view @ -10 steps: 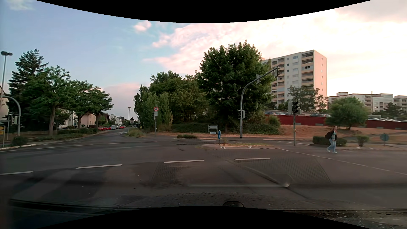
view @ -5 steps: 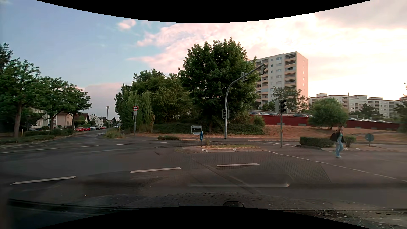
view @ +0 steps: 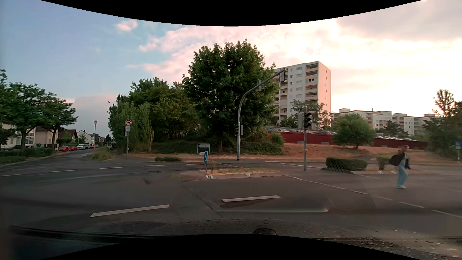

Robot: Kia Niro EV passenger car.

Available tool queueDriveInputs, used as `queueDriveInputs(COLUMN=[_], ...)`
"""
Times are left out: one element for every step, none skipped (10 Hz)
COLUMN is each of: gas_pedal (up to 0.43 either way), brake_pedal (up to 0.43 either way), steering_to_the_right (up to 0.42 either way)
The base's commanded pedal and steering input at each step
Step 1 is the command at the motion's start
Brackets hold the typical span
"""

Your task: Follow the waypoints while adhering to traffic rules and regulations

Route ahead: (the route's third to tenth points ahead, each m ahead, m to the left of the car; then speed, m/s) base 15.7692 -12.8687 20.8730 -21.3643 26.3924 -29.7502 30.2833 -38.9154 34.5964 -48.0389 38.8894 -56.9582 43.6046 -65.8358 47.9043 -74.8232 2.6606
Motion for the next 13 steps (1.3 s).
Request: queueDriveInputs(gas_pedal=[0.000,0.000,0.000,0.000,0.000,0.000,0.000,0.000,0.000,0.000,0.000,0.000,0.000], brake_pedal=[0.000,0.000,0.000,0.000,0.000,0.000,0.000,0.000,0.000,0.000,0.000,0.000,0.000], steering_to_the_right=[0.247,0.247,0.247,0.256,0.267,0.271,0.268,0.268,0.273,0.282,0.288,0.288,0.287])
